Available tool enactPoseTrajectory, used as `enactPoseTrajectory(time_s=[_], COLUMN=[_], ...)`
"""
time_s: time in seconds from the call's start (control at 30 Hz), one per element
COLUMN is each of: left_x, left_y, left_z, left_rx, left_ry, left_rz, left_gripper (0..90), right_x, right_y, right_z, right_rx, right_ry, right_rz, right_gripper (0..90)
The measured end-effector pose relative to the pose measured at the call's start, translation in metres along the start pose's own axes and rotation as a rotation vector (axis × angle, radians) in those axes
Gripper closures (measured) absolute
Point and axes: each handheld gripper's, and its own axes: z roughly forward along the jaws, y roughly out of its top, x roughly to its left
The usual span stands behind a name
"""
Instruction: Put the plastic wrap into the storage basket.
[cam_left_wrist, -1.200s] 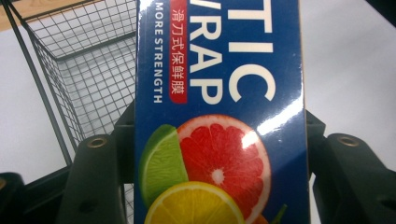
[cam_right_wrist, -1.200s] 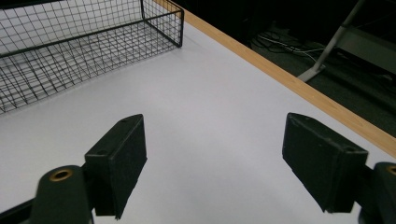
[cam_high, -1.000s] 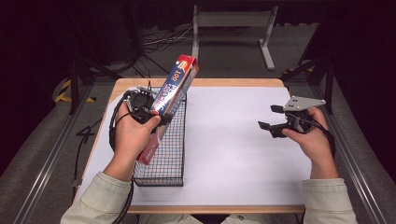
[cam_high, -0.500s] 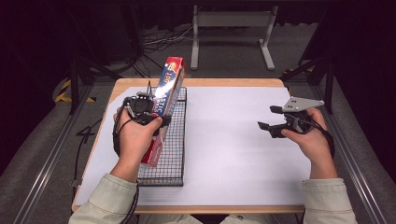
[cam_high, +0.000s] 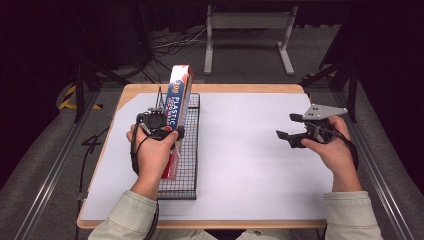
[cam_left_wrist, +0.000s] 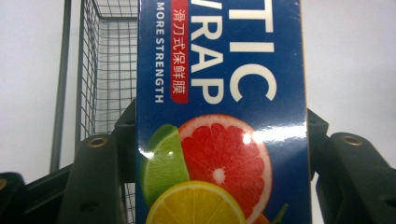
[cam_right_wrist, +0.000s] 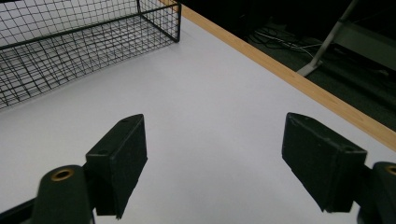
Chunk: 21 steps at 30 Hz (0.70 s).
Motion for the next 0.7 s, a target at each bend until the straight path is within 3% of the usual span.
enactPoseTrajectory(time_s=[0.47,0.7], left_x=[0.004,0.004], left_y=[-0.01,-0.014], left_z=[0.021,0.028], left_rx=[0.033,0.058], left_ry=[0.064,0.064], left_rz=[-0.038,-0.047], left_gripper=[39.3,39.3], right_x=[0.002,0.004], right_y=[0.001,0.001], right_z=[0.002,0.002], right_rx=[-0.003,-0.009], right_ry=[0.018,0.024], right_rz=[-0.003,-0.004], right_gripper=[22.0,22.0])
